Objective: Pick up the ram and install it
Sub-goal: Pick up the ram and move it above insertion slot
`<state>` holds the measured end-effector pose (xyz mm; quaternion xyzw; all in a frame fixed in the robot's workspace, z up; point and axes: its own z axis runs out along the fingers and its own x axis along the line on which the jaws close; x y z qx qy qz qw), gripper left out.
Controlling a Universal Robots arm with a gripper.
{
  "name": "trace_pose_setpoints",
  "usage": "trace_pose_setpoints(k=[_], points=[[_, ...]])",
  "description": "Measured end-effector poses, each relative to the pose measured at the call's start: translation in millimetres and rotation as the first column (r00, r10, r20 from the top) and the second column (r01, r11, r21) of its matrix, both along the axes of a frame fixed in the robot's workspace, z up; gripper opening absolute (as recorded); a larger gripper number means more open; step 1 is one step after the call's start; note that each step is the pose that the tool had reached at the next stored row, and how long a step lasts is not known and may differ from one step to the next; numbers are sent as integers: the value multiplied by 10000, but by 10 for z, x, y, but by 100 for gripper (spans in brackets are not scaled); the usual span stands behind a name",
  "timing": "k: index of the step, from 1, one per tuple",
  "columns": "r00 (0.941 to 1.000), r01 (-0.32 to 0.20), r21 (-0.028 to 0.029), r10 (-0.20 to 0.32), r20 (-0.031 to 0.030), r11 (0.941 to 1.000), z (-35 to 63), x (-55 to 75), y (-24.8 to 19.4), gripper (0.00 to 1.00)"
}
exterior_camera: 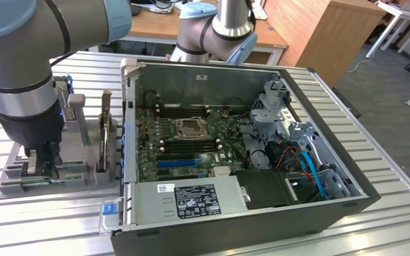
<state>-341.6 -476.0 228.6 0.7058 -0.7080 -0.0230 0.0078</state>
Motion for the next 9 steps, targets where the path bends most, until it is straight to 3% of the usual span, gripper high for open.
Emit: trace_pose_setpoints(k=[9], points=[[10000, -52, -1, 52, -2, 10000, -112, 0, -1, 36]])
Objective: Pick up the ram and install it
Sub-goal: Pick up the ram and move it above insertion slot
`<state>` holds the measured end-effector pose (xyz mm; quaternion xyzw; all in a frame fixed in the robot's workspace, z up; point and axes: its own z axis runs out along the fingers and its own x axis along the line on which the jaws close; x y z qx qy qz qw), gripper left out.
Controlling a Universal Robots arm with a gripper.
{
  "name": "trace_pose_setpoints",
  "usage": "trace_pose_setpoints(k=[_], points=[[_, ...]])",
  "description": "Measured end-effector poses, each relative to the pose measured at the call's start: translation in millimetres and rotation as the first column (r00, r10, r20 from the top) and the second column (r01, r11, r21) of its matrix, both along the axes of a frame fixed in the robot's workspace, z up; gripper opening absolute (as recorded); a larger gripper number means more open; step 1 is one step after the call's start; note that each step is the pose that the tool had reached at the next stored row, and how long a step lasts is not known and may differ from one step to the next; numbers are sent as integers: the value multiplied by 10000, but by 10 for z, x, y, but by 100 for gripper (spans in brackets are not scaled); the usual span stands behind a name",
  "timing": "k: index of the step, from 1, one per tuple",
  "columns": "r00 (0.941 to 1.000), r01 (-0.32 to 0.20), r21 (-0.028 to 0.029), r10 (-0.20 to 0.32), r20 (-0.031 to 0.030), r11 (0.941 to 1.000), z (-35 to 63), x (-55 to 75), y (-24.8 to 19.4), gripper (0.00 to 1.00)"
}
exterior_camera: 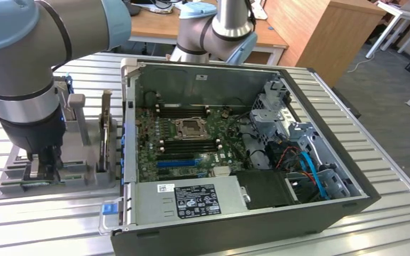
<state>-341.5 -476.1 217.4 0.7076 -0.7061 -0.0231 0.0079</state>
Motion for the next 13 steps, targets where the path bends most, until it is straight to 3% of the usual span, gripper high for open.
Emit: trace_pose_setpoints(k=[13], points=[[10000, -5, -2, 5, -1, 10000, -72, -1, 0, 36]])
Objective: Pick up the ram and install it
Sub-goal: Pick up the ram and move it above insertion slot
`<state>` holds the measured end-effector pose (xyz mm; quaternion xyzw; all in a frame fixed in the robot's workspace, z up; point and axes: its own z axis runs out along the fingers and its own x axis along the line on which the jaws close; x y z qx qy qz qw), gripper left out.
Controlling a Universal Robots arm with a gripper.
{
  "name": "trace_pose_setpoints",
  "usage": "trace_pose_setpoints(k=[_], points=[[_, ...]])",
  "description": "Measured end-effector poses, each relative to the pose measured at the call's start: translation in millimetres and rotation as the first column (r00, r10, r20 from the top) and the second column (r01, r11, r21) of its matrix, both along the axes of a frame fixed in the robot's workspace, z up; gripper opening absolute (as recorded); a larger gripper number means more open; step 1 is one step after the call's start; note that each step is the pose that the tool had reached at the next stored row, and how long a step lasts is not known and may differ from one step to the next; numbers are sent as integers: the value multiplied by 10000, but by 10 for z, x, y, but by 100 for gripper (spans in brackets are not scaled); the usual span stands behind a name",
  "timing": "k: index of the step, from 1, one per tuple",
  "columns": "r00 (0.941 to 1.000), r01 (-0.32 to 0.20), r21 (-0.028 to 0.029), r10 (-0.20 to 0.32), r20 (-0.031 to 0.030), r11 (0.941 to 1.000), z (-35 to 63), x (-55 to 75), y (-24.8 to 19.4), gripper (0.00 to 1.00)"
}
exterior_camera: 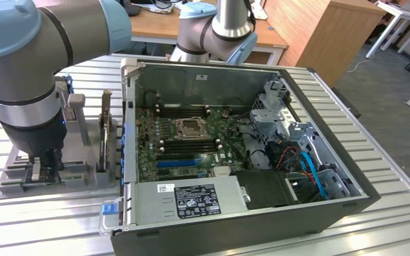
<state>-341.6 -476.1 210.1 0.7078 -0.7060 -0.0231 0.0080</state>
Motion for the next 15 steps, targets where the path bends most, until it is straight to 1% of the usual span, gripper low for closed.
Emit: trace_pose_setpoints(k=[4, 9, 15], points=[[10000, 0, 3, 0, 2, 10000, -5, 0, 0, 36], [10000, 0, 6, 0, 2, 10000, -48, -3, 0, 36], [10000, 1, 17, -1, 3, 10000, -56, -6, 1, 36]])
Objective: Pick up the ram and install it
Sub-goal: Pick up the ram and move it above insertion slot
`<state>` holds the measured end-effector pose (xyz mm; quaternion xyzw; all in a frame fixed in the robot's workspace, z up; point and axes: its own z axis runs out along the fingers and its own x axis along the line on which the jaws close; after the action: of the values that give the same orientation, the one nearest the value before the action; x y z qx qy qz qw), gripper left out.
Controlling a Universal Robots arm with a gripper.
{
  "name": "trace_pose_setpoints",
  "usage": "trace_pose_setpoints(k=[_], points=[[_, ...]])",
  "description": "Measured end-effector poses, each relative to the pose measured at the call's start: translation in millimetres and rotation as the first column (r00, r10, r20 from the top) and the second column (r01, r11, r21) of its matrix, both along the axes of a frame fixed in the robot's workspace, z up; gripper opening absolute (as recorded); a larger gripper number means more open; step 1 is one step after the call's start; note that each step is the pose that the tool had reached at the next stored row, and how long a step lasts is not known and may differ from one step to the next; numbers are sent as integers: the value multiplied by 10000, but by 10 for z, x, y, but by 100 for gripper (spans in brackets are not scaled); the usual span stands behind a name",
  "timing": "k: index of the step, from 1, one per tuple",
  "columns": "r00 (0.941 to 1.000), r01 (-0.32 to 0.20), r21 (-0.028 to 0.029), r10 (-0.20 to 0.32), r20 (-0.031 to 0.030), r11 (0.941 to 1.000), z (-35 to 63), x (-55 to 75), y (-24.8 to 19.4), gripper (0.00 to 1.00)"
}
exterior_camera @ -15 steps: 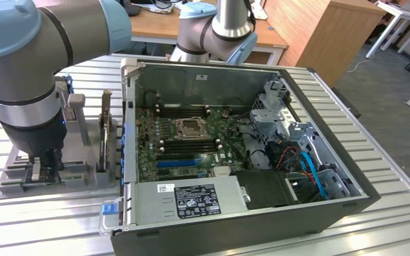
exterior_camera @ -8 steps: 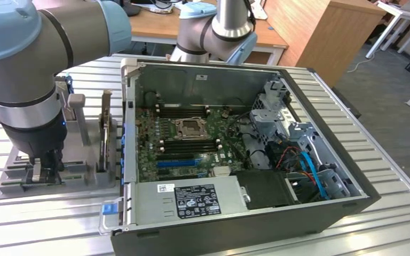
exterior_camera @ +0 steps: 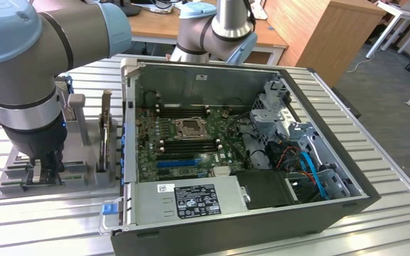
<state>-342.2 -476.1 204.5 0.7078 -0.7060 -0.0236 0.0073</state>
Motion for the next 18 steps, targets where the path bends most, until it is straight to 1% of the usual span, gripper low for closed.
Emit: trace_pose_setpoints(k=[6, 9, 13, 15, 16, 18], points=[[10000, -2, -1, 2, -1, 10000, -5, -21, -1, 36], [10000, -1, 0, 1, -1, 10000, -33, -22, 0, 36], [10000, -45, -1, 45, -1, 10000, -42, -22, 0, 36], [9999, -172, -1, 172, -1, 9999, -43, -22, 7, 36], [9998, -184, -1, 184, -1, 9998, -43, -23, 18, 36], [9998, -185, -2, 185, -1, 9998, -43, -23, 17, 36]])
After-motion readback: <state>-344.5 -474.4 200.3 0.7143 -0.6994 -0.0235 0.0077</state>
